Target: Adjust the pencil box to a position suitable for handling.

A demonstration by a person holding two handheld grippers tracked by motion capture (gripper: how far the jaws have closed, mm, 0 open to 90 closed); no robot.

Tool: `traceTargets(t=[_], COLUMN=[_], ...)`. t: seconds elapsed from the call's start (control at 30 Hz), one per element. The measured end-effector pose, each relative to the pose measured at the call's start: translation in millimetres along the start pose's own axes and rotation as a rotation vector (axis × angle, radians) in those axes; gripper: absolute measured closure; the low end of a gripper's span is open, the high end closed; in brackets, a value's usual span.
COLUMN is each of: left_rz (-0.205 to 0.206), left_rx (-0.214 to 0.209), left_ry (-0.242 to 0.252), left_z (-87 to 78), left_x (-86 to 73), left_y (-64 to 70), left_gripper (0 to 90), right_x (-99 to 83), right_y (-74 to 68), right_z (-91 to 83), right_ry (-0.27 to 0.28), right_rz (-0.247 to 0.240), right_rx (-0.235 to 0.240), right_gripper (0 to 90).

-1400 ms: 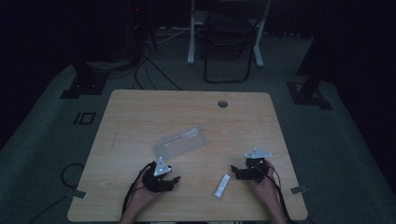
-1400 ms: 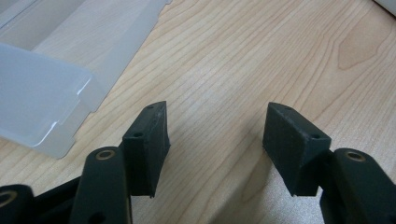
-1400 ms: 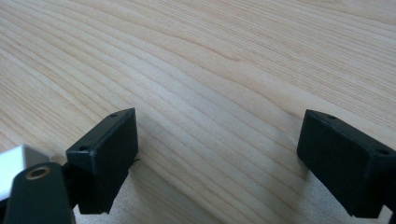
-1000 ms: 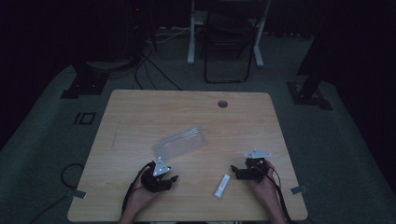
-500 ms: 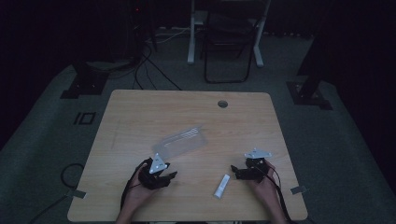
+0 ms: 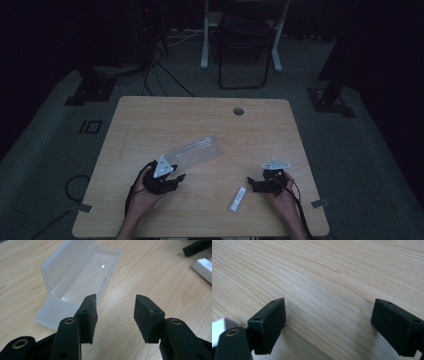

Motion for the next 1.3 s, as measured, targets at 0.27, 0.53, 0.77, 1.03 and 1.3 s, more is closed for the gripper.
traceTargets(t=[0.27,0.53,0.77,1.03,1.3], left_rz=[0.011,0.013,0.03,0.05,0.094], left_rx=[0.052,0.131,0.16,0.159,0.135], left_ry=[0.015,0.034,0.025,-0.037,-0.085], left_z=[-0.1,3.5,18.9,45.8,63.7], left_x=[8.4,25.1,33.1,35.0,34.0], left_y=[-11.2,-29.9,-43.4,-57.3,-56.9], left_gripper=[53.6,51.1,53.5,57.0,67.2], right_x=[0.0,0.0,0.0,0.0,0.0], right_y=[0.0,0.0,0.0,-0.1,-0.1], right_z=[0.0,0.0,0.0,0.0,0.0], right_ry=[0.0,0.0,0.0,0.0,0.0], right_rz=[0.0,0.0,0.0,0.001,0.001], right_rx=[0.0,0.0,0.0,0.0,0.0], right_gripper=[12.5,12.5,12.5,12.5,12.5])
Point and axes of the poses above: each handheld gripper's, and its own axes: z roughly forward along the jaws, x roughly out of its top, y roughly to its right, the point moved 2 cm from there along z, roughly forward along the jaws, and after that the axes turned 9 degrees about y, right-handed, at the moved point
